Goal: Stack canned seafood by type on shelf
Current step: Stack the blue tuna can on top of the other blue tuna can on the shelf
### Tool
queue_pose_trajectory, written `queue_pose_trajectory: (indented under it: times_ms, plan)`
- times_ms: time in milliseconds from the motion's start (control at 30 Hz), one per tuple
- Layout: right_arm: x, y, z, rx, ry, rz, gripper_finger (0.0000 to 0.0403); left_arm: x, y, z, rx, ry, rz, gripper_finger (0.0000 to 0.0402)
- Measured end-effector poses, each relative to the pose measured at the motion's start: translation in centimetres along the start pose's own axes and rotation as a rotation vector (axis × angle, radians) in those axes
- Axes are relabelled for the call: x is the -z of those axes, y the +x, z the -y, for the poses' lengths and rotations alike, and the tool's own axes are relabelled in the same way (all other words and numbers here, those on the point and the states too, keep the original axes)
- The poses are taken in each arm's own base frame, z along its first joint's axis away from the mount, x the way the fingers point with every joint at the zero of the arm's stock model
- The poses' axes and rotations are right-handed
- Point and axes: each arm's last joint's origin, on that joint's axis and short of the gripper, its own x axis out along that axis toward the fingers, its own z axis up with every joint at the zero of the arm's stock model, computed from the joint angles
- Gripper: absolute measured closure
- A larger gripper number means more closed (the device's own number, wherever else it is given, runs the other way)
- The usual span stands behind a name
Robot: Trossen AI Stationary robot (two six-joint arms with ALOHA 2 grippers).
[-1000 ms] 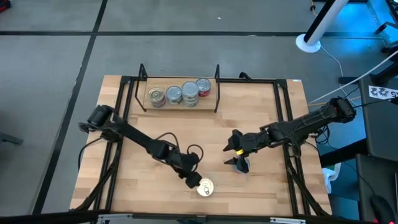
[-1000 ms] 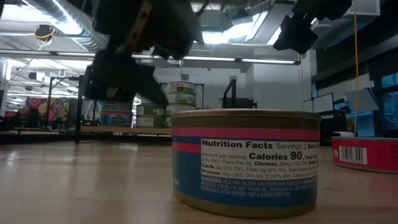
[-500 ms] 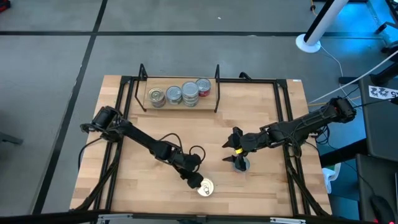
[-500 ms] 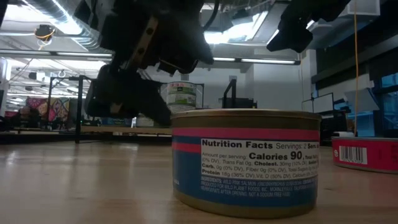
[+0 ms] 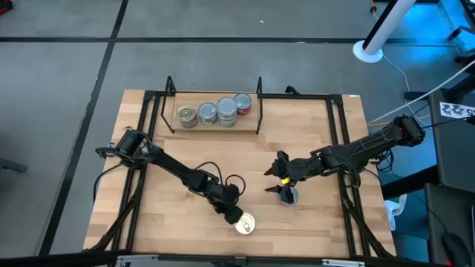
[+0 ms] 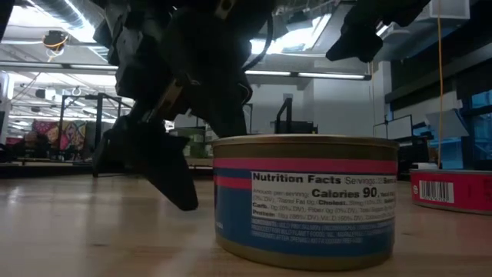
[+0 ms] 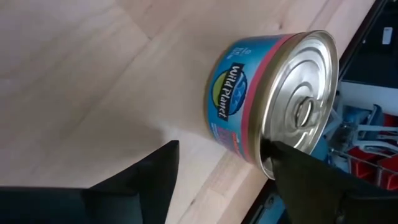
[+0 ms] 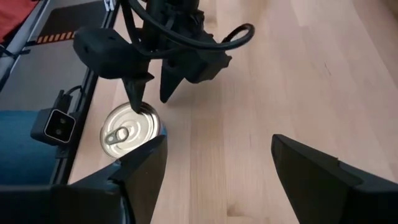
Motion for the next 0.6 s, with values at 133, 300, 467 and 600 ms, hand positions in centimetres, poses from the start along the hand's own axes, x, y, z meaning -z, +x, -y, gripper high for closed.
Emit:
queue_pose_trajectory:
  times_ms: [133,300,467,600]
  plan:
    - [0.02,0.00,0.01,0.002,-0.001,-0.002,0.0113,-0.02,0.01,0.03,0.003,0.000,0.000,0.0189]
    - [0.00,0.00,0.06,0.019,-0.002,0.004,0.0113,-0.06,-0.01,0.13,0.010,0.004,0.001,0.0254]
    - [0.01,0.00,0.06,0.020,-0.003,0.004,0.0113,-0.07,-0.05,0.25,0.017,0.027,0.001,0.0315]
    - [0.01,0.00,0.07,0.020,-0.003,0.004,0.0113,-0.07,-0.09,0.28,0.018,0.041,0.001,0.0357]
